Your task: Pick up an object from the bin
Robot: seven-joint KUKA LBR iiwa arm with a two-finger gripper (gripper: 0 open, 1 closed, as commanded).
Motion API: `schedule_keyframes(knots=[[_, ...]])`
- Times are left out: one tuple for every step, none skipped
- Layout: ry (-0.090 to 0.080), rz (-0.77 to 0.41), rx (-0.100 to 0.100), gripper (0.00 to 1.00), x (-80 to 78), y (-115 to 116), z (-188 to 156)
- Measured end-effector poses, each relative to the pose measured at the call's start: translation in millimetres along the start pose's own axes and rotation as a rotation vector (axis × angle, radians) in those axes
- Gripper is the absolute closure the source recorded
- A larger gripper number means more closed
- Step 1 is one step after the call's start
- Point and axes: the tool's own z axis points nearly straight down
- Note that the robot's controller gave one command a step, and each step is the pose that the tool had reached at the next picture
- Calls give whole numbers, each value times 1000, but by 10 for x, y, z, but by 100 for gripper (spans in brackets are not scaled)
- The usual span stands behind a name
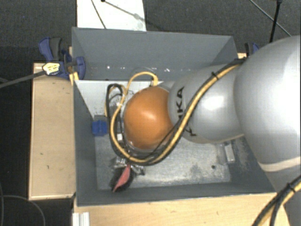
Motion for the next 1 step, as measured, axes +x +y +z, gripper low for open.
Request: schedule_keyframes(knots=[[-4,-33,7,100,-226,-563,-1793]])
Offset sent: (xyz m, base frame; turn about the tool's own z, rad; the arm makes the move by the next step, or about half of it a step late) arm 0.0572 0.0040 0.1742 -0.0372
